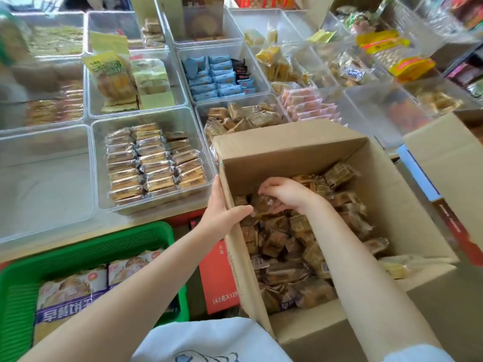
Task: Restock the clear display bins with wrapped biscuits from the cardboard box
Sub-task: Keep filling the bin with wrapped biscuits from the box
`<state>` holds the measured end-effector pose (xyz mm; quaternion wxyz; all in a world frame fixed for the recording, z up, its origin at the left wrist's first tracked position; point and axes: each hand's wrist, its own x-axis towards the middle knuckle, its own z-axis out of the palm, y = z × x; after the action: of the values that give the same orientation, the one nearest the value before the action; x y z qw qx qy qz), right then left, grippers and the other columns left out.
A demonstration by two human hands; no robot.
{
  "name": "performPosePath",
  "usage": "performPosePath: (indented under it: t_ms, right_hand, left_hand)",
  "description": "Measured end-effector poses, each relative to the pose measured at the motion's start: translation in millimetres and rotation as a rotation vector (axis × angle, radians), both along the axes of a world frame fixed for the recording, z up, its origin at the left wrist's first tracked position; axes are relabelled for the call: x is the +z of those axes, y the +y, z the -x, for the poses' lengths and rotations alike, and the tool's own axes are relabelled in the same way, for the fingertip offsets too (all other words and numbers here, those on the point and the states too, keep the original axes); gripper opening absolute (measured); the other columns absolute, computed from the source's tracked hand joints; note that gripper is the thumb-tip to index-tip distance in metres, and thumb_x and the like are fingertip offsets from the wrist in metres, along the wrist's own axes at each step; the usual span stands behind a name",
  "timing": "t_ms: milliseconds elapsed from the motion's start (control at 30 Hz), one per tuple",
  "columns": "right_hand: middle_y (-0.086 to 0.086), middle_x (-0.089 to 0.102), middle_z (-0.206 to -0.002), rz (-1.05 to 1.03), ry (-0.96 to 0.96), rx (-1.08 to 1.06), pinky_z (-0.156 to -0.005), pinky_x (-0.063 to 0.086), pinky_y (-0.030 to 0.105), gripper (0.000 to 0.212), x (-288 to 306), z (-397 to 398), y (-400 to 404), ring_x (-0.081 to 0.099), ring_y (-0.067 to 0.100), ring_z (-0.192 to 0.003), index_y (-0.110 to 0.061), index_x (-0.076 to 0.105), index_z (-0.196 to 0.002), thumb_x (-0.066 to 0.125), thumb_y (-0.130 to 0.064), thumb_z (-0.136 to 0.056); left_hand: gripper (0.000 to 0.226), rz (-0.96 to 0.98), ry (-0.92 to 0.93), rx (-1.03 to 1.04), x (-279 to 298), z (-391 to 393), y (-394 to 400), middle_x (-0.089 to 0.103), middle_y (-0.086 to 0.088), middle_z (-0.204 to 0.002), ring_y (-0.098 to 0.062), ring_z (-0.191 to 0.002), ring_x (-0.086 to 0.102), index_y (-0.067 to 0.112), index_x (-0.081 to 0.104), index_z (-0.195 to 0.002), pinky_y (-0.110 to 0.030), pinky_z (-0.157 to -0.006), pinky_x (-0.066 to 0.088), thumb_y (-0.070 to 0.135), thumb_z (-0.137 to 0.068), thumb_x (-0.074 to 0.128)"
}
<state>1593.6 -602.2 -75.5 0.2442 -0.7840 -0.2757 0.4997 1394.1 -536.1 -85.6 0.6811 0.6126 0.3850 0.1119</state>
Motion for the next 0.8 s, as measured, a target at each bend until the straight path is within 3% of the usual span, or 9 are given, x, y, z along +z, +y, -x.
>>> performPosePath:
  t_ms: [67,200,367,433,533,600,667,733,800]
  right_hand:
    - [0.009,0.071,-0.112,-0.164,0.144,0.110,-0.089,0.059,0.047,0.030,35,1,-12,0.072,0.026,-0.095,-0.026,0.067,-0.122,0.051,-0.012,-0.102]
    - [0.010,0.070,-0.114,-0.407,0.280,0.104,-0.078,0.056,0.040,0.069,92,19,-10,0.065,0.025,-0.090,-0.051,0.038,-0.148,0.049,-0.002,-0.100]
    - [0.005,0.071,-0.109,-0.532,0.205,0.169,-0.084,0.060,0.045,0.055,113,63,34,0.070,0.024,-0.089,-0.043,0.040,-0.147,0.052,-0.011,-0.104]
    - [0.003,0.069,-0.097,-0.508,0.083,0.196,-0.077,0.061,0.044,0.045,109,78,56,0.070,0.023,-0.076,-0.043,0.042,-0.146,0.049,-0.023,-0.106]
    - [-0.003,0.056,-0.093,-0.516,-0.343,0.314,-0.069,0.051,0.024,0.044,94,93,86,0.057,0.004,-0.068,-0.047,0.042,-0.146,0.048,-0.031,-0.105]
    - [-0.002,0.049,-0.114,-0.563,-0.553,0.478,-0.081,0.045,0.024,0.049,83,105,105,0.049,0.000,-0.086,-0.041,0.049,-0.144,0.059,-0.024,-0.099]
    - [0.003,0.048,-0.134,-0.568,-0.646,0.662,-0.099,0.042,0.032,0.052,69,120,125,0.049,0.015,-0.114,-0.032,0.058,-0.137,0.069,-0.015,-0.089]
    - [0.004,0.057,-0.132,-0.589,-0.715,0.773,-0.105,0.040,0.037,0.047,54,131,146,0.049,0.024,-0.123,-0.023,0.066,-0.129,0.072,-0.011,-0.085]
    - [0.003,0.066,-0.121,-0.619,-0.774,0.778,-0.099,0.045,0.038,0.041,42,134,169,0.054,0.024,-0.116,-0.018,0.068,-0.125,0.072,-0.010,-0.085]
  left_hand:
    - [0.094,-0.092,0.019,0.027,8,4,-4,0.046,0.015,-0.138,-0.014,-0.130,0.049,0.050,0.021,-0.145,-0.040,-0.106,0.047,0.047,-0.072,0.081]
    - [0.052,-0.363,-0.108,0.304,37,12,3,0.056,0.012,-0.128,0.000,-0.114,0.056,0.030,0.050,-0.136,-0.018,-0.090,0.050,0.038,-0.090,0.073]
    - [0.046,-0.032,-0.298,0.193,77,23,39,0.068,-0.002,-0.114,-0.015,-0.096,0.072,0.029,0.050,-0.137,-0.029,-0.075,0.060,0.025,-0.095,0.067]
    - [0.038,0.090,-0.298,0.274,80,38,62,0.073,-0.008,-0.105,-0.020,-0.085,0.073,0.027,0.055,-0.132,-0.030,-0.066,0.059,0.015,-0.097,0.064]
    - [0.024,0.397,-0.271,0.393,71,67,99,0.077,-0.005,-0.090,-0.018,-0.074,0.071,0.020,0.062,-0.123,-0.028,-0.059,0.057,0.014,-0.100,0.059]
    - [0.015,0.540,-0.240,0.399,58,86,120,0.076,-0.004,-0.084,-0.016,-0.070,0.069,0.013,0.064,-0.112,-0.024,-0.057,0.057,0.016,-0.102,0.055]
    - [0.015,0.640,-0.265,0.376,46,102,136,0.070,-0.009,-0.089,-0.019,-0.071,0.064,0.006,0.063,-0.108,-0.021,-0.051,0.054,0.017,-0.102,0.054]
    - [0.028,0.699,-0.322,0.356,36,113,150,0.064,-0.014,-0.100,-0.021,-0.071,0.062,0.002,0.059,-0.118,-0.023,-0.050,0.055,0.024,-0.101,0.055]
    - [0.043,0.692,-0.307,0.409,23,120,164,0.065,-0.013,-0.103,-0.025,-0.073,0.066,0.003,0.059,-0.124,-0.029,-0.054,0.057,0.039,-0.102,0.050]
